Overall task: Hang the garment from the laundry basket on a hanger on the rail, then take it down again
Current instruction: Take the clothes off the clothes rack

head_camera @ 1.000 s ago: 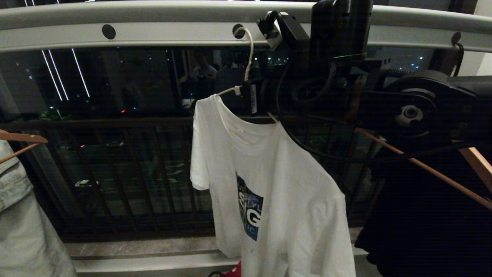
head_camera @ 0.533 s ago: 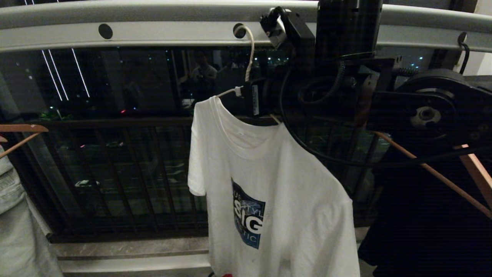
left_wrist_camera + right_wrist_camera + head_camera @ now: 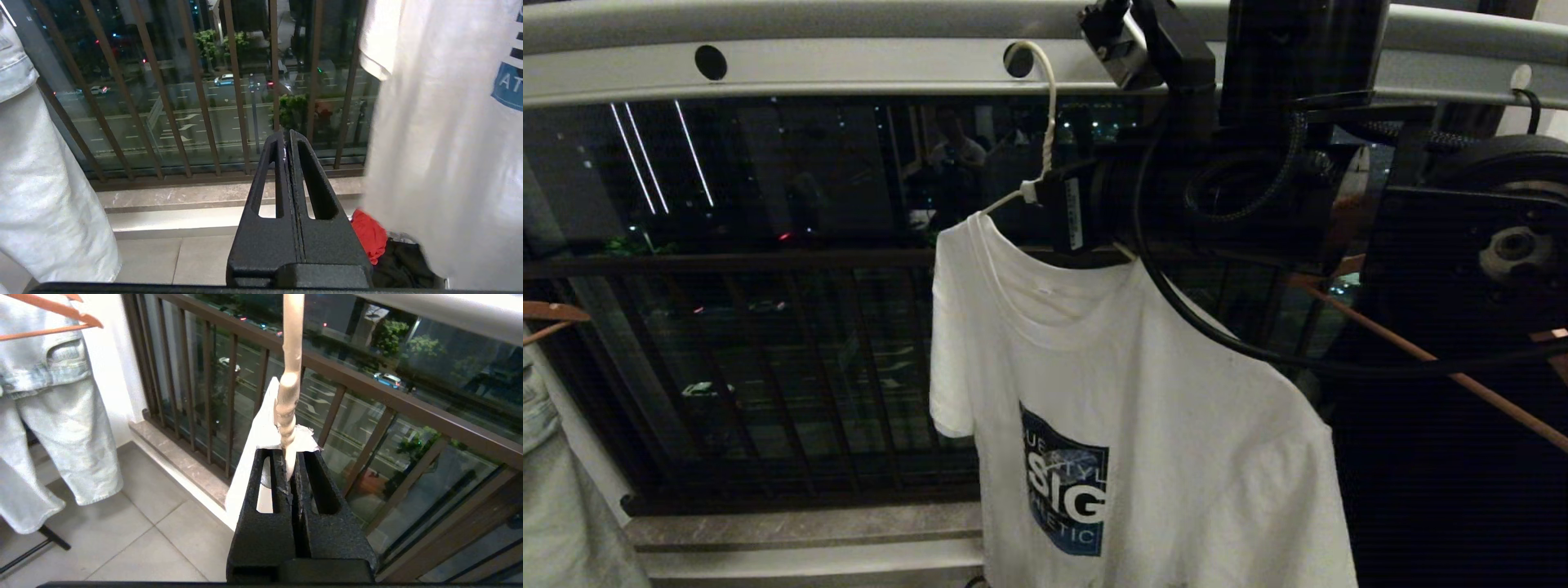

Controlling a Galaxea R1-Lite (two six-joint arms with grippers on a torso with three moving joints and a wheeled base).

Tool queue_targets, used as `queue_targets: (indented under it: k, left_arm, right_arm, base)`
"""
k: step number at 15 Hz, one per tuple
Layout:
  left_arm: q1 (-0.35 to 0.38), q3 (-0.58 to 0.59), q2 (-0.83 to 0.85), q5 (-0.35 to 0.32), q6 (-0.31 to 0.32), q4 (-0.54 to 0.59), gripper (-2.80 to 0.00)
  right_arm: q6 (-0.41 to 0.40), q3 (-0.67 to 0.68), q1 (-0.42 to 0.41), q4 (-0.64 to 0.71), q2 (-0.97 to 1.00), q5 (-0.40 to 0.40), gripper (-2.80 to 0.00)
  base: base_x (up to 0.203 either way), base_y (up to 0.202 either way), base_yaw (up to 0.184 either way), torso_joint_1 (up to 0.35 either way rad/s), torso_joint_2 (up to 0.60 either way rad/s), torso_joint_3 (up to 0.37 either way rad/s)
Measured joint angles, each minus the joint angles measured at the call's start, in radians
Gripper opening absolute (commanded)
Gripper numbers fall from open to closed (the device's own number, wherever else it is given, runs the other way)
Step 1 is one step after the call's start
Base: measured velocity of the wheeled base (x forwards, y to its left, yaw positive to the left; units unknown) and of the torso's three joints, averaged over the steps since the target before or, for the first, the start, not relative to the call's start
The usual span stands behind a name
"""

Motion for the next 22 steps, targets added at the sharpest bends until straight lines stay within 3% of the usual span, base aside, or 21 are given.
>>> queue_targets:
  k: [6, 10, 22]
  left_arm:
    - [0.0, 0.0, 0.0, 0.0, 0.0, 0.0, -2.8]
    - [0.0, 0.0, 0.0, 0.0, 0.0, 0.0, -2.8]
    - [0.0, 0.0, 0.0, 0.0, 0.0, 0.0, -2.8]
  right_arm:
    - [0.001, 0.047, 0.027, -0.012, -0.019, -0.038, -2.8]
    - [-0.018, 0.049, 0.045, -0.1, -0.004, -0.077, -2.8]
    - [-0.021, 0.096, 0.056, -0.102, -0.07, -0.102, -2.8]
  base:
    - [0.0, 0.0, 0.0, 0.0, 0.0, 0.0]
    - [0.0, 0.0, 0.0, 0.0, 0.0, 0.0]
    - [0.0, 0.0, 0.0, 0.0, 0.0, 0.0]
